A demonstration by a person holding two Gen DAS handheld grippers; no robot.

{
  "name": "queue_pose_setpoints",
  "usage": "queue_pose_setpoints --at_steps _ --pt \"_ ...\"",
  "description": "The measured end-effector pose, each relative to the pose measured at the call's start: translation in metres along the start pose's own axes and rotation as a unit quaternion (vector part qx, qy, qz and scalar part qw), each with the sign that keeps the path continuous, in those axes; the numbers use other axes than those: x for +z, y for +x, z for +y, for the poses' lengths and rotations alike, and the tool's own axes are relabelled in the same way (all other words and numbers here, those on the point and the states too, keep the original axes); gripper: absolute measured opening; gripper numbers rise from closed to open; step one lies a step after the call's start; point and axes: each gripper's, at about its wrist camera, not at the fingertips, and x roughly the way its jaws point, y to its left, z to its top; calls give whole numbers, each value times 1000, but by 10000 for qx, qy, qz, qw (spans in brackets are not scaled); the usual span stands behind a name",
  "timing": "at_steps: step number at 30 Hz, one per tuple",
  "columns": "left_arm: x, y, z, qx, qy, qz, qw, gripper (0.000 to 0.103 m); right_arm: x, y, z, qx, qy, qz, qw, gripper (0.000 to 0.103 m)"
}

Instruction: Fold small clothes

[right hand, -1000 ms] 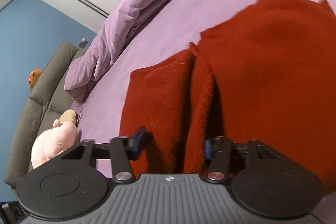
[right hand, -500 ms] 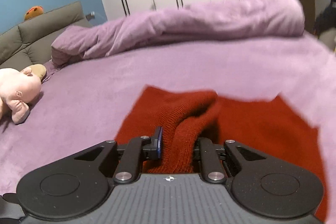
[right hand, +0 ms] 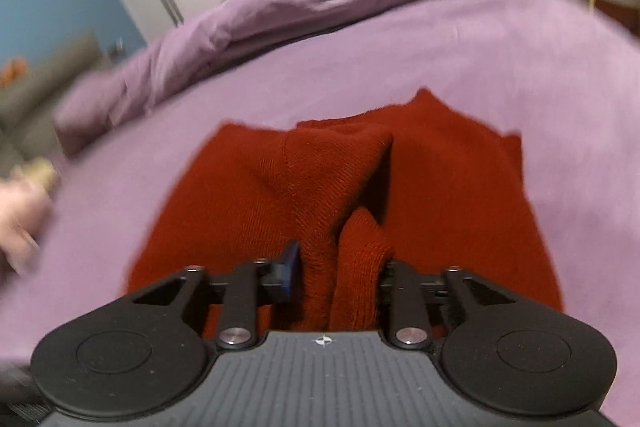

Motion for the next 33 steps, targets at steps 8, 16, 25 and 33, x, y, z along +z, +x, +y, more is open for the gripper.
queue_pose_setpoints --at_steps 8,16,25,33 --pt "2 2 -3 61 121 32 9999 53 29 37 -24 547 1252 225 9904 57" --pt "1 -1 -5 111 83 -50 9999 55 33 36 0 317 390 -109 9987 17" --pt "-3 -3 -1 38 -29 -40 10000 58 15 21 17 -638 -1236 -440 9893 28" --pt "-2 -4 3 40 -110 -14 9999 57 -3 -15 -19 201 137 113 9996 57"
